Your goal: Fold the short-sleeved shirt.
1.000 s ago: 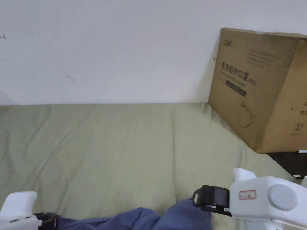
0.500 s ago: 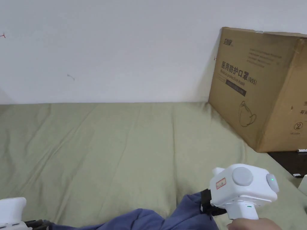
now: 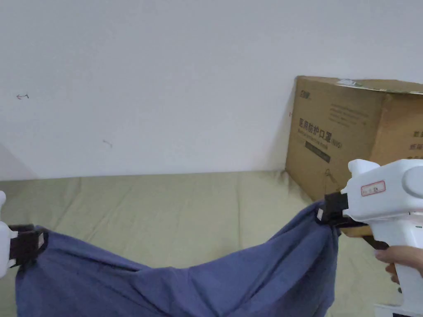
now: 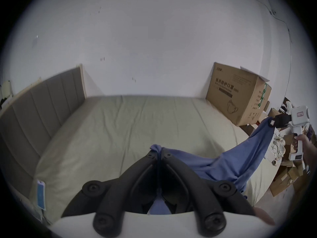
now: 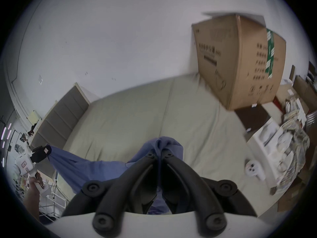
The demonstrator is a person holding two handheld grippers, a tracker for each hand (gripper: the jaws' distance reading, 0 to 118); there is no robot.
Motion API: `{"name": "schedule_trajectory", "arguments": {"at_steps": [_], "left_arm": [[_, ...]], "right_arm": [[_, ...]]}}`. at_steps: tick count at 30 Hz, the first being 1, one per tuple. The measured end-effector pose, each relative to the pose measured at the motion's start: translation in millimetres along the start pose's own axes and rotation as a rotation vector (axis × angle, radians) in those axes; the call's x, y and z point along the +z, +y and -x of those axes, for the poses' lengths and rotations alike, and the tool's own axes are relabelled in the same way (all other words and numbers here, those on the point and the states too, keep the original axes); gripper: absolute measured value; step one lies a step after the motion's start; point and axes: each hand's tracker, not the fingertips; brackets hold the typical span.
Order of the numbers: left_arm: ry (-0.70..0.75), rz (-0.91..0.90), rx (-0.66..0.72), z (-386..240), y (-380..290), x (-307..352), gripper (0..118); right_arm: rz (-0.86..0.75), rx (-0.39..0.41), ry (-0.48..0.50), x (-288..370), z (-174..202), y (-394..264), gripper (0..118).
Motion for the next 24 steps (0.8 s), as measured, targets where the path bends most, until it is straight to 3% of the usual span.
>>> {"name": "schedule_trajectory", "arguments": {"at_steps": [7,11,16,24], "left_arm": [[0.036,-0.089,0.02,8.1,79.5,28.8,2],[0.053,-0.107,0.024,7.0,120.8,27.2,2],[0.079,-0.145,0.03,3.8,173.2,4.6,2],[0.164,-0.256,0.029,4.9,248.0,-55.8,2]], "right_arm": [[-0.123,0.067,-0.109,52.9,8.5,71.7,2],[-0.179,0.07,-0.12,67.5,19.1,119.6,2],[-0.273,0.119,-0.174,65.4,42.6,177.2,2],[-0.447,0.094,-0.231,39.7,69.0,276.3,2]]}}
